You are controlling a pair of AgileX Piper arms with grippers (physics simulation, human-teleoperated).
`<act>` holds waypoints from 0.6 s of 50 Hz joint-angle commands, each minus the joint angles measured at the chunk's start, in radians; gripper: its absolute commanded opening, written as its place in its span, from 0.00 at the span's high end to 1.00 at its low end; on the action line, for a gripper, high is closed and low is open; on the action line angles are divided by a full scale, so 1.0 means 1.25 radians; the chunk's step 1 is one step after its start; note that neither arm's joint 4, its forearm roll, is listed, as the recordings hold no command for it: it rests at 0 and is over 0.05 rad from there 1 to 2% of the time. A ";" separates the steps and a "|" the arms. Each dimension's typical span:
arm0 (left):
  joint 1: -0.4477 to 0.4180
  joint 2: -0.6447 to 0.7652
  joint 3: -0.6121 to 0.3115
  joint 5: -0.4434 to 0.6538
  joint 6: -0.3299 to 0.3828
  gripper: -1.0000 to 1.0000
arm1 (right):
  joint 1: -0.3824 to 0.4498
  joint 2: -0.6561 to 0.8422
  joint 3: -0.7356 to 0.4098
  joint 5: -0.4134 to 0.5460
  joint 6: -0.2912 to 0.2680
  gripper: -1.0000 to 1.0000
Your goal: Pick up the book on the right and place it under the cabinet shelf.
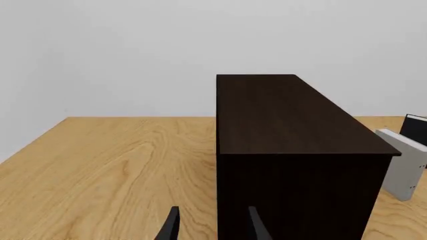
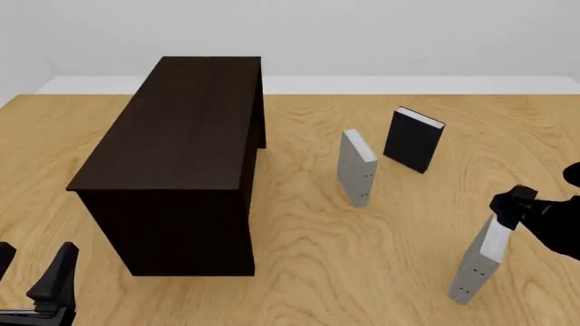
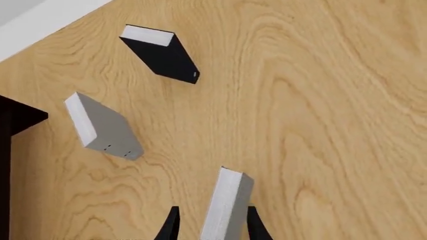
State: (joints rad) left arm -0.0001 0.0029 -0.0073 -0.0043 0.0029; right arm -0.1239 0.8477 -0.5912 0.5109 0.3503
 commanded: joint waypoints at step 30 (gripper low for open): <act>0.000 0.000 0.000 0.005 -0.001 0.00 | -0.001 0.076 0.164 -0.212 0.042 0.00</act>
State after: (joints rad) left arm 0.0000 0.0000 -0.0092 0.0044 0.0036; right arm -0.1218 0.9477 -0.4449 0.3453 0.4271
